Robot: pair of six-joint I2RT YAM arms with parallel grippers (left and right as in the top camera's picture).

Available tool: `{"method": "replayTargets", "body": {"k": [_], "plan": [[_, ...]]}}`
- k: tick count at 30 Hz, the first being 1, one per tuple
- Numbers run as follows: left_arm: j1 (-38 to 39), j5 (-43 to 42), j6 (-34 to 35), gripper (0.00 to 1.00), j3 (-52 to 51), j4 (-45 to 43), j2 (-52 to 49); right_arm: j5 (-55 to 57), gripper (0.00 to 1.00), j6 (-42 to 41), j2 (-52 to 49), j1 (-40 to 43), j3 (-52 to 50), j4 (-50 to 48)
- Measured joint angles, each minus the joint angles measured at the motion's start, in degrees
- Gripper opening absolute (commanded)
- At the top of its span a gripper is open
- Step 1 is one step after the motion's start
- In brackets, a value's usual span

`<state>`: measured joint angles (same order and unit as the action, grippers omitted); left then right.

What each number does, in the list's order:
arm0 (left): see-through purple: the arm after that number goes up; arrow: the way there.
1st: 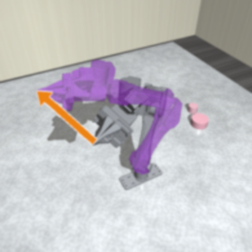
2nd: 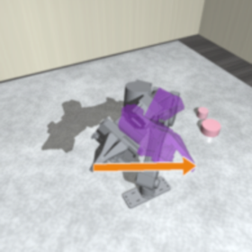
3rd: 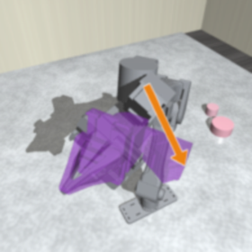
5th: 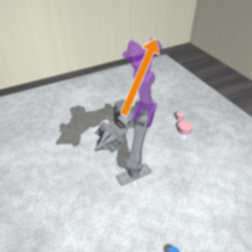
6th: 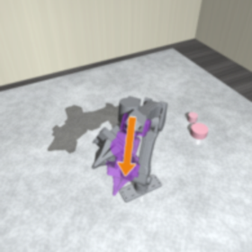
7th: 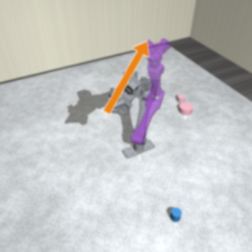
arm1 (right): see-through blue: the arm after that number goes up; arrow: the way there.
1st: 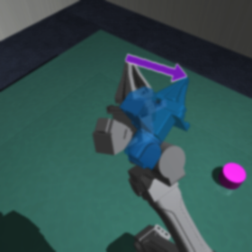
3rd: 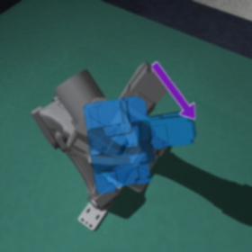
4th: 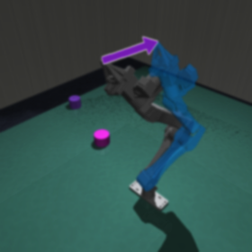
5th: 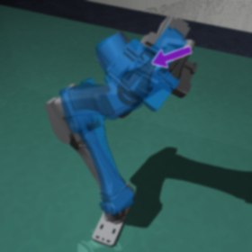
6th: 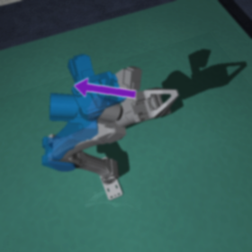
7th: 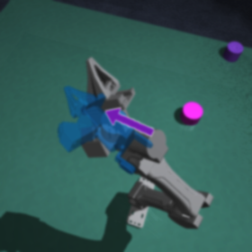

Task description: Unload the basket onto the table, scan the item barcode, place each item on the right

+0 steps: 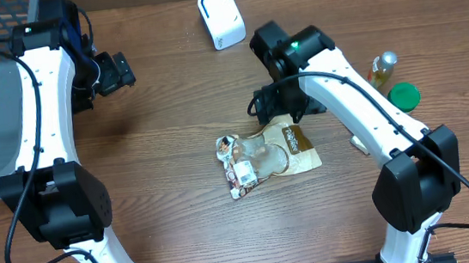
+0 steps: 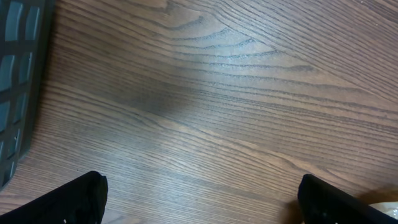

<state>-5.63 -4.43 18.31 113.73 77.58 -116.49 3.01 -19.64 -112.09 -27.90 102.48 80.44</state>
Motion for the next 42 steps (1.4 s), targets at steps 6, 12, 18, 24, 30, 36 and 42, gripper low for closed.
{"method": "replayTargets", "body": {"k": [6,12,18,24,30,36,42], "plan": [[0.00,0.00,0.00,1.00,0.00,0.00,0.00,-2.97,1.00,-1.07,0.00,-0.87,0.59,-1.27],[0.00,0.00,0.00,1.00,0.00,0.00,0.00,-9.79,0.90,-1.11,0.00,-1.95,0.52,-3.96],[0.00,0.00,0.00,0.99,0.00,0.00,0.00,-12.55,0.28,-1.25,0.00,-3.34,-1.03,-8.22],[0.00,0.00,0.00,0.99,0.00,0.00,0.00,-14.75,0.10,-1.42,0.04,-8.63,-8.31,-16.48],[0.00,0.00,0.00,1.00,-0.02,0.02,0.00,-18.25,0.06,-1.62,0.04,-16.37,-17.62,-25.94],[0.00,0.00,0.00,1.00,0.00,0.02,0.00,-17.97,0.06,-3.85,0.00,-21.22,-22.58,-32.59],[0.00,0.00,0.00,1.00,0.00,0.00,0.00,-10.60,0.06,-6.97,0.00,-20.76,-22.58,-33.03]]}}
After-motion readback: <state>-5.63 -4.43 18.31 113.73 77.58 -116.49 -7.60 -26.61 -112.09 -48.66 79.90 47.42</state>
